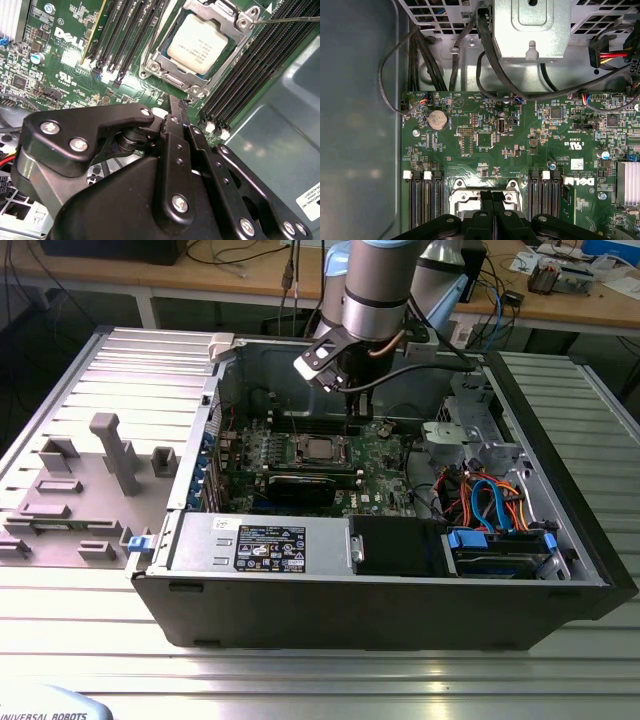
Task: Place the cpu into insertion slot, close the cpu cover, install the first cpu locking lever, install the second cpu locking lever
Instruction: 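Close the cpu cover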
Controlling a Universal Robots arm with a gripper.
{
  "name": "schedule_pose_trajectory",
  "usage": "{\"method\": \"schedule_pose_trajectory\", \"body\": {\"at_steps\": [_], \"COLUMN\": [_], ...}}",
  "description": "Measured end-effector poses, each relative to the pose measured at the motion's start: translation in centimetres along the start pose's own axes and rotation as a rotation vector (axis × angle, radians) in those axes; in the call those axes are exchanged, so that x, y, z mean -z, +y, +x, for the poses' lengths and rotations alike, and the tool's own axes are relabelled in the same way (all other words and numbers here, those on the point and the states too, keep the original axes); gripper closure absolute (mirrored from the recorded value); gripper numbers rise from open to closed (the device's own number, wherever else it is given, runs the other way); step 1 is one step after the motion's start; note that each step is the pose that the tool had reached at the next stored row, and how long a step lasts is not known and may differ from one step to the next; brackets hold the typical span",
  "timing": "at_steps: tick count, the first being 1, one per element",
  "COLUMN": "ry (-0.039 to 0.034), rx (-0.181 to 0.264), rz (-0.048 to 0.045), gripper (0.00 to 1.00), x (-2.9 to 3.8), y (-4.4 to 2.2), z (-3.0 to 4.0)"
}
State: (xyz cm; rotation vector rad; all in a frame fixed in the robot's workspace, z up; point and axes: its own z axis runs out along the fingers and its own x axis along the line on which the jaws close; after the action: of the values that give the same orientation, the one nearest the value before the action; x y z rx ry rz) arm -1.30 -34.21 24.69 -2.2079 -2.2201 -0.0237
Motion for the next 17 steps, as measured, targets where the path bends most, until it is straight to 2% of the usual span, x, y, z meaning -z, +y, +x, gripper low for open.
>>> {"method": "schedule_pose_trajectory", "body": {"at_steps": [17], "ry": [0.0001], "rx": [0.000], "rz": [0.0000], "gripper": [0.89], "x": [0.00], "y": [-0.44], "z": [0.00]}}
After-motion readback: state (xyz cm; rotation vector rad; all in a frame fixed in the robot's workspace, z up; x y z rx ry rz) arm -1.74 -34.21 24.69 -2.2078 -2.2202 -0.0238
